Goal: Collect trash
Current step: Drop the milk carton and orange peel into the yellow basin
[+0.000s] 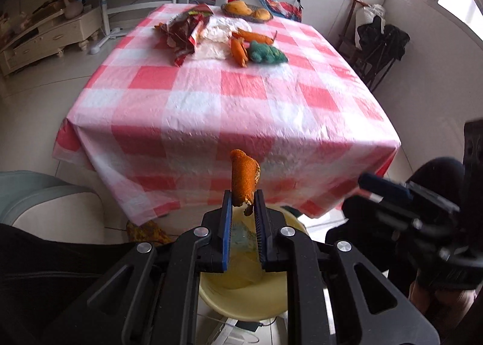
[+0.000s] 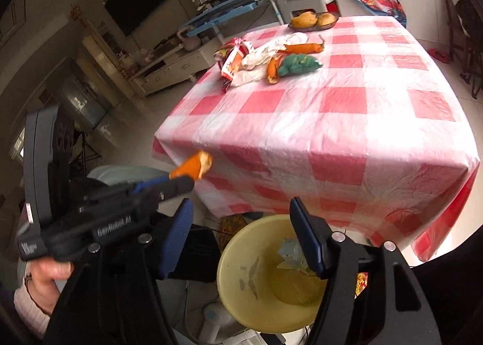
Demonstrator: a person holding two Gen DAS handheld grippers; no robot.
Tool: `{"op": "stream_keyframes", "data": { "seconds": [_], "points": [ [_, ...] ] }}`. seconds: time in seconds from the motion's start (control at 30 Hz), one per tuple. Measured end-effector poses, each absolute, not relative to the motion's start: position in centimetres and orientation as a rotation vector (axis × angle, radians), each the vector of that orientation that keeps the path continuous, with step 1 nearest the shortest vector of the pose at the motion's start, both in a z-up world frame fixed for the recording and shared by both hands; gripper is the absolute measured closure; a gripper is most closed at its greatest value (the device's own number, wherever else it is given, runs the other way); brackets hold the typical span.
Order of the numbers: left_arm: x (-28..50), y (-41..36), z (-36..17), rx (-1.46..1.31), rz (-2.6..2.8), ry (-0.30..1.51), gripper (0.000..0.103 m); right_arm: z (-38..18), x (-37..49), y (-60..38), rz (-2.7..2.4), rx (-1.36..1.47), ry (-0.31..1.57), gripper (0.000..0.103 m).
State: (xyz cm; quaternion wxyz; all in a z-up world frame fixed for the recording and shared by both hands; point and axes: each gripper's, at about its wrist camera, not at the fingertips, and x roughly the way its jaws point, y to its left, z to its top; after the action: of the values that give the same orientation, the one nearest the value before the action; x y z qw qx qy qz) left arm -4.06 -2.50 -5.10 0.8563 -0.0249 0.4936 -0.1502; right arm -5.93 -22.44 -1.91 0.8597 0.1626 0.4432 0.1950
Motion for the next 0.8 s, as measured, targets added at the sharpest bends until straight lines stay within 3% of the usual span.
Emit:
{"op": "stream_keyframes", "data": {
  "seconds": [0.1,0.17,0.27,0.8],
  "points": [
    [-4.9,-4.4,-6.6,0.045,-0.34,1.1,0.084,-2.1,-5.8,-23.4,0.37,0.382,0.916,0.035],
    [-5.0,-4.9,-6.6,0.082,-0.329,1.086,0.067,-2.2,-5.6,-23.9,0.349,0.399,0.909,0.035],
    [-4.7,-4.0,-5.8,0.042,-0.292,1.045,0.053,-2.4,-5.5,-24.2,0.33,0.409,0.906,0.032],
    [-2.7,0.5,-4.7,-0.113,-0.066,0.934,0.034,-3.2,-6.0,-21.8,0.353,0.274,0.926,0.029]
  ]
}}
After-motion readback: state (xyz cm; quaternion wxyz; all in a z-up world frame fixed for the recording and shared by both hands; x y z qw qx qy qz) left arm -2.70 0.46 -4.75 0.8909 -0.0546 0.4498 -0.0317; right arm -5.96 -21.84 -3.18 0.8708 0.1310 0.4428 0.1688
